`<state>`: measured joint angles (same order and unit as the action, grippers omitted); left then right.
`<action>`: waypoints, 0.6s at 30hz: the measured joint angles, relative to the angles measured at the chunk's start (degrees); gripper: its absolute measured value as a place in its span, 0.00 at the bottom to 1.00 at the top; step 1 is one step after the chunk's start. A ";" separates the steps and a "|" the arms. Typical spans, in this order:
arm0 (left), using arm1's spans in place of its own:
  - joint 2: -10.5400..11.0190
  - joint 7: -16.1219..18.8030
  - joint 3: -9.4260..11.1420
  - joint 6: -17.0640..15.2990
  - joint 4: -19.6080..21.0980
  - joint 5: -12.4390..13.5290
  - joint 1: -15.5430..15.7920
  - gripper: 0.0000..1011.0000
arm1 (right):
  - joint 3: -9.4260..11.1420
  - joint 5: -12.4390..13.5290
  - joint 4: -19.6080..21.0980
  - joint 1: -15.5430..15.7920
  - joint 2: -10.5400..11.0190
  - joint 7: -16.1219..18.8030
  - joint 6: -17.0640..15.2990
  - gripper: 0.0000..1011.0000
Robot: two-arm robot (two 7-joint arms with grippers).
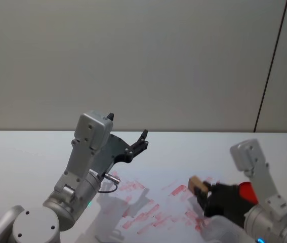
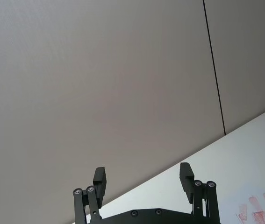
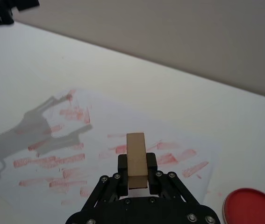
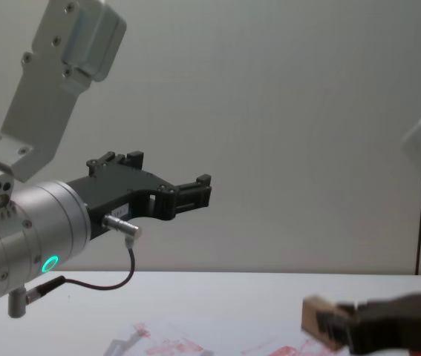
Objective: Use the one hand to pick up the stamp and affix it onto the A4 paper.
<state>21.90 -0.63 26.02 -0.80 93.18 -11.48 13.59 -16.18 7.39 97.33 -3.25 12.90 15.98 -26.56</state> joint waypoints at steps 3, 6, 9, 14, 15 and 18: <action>0.00 0.01 0.00 0.00 0.00 0.00 0.00 0.99 | -0.35 -0.98 -0.71 0.03 0.21 1.15 -1.53 0.21; 0.00 0.01 0.00 0.00 0.00 0.00 0.00 0.99 | -0.70 -1.84 -1.49 0.07 0.37 2.20 -2.80 0.21; 0.00 0.00 0.00 0.00 0.00 0.00 0.00 0.99 | -1.01 -2.50 -2.23 0.08 0.46 2.91 -3.65 0.21; 0.00 0.01 0.00 0.00 0.00 0.00 0.00 0.99 | -1.27 -3.33 -3.03 -0.01 0.45 3.70 -4.12 0.21; 0.00 0.01 0.00 0.00 0.00 0.00 0.00 0.99 | -1.30 -3.43 -3.13 -0.06 0.45 3.77 -4.12 0.21; 0.00 0.01 0.00 0.00 0.00 0.00 0.00 0.99 | -1.47 -3.83 -3.55 -0.16 0.41 3.96 -4.10 0.21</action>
<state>21.90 -0.62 26.02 -0.80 93.18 -11.48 13.59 -17.65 3.55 93.78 -3.41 13.31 19.95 -30.66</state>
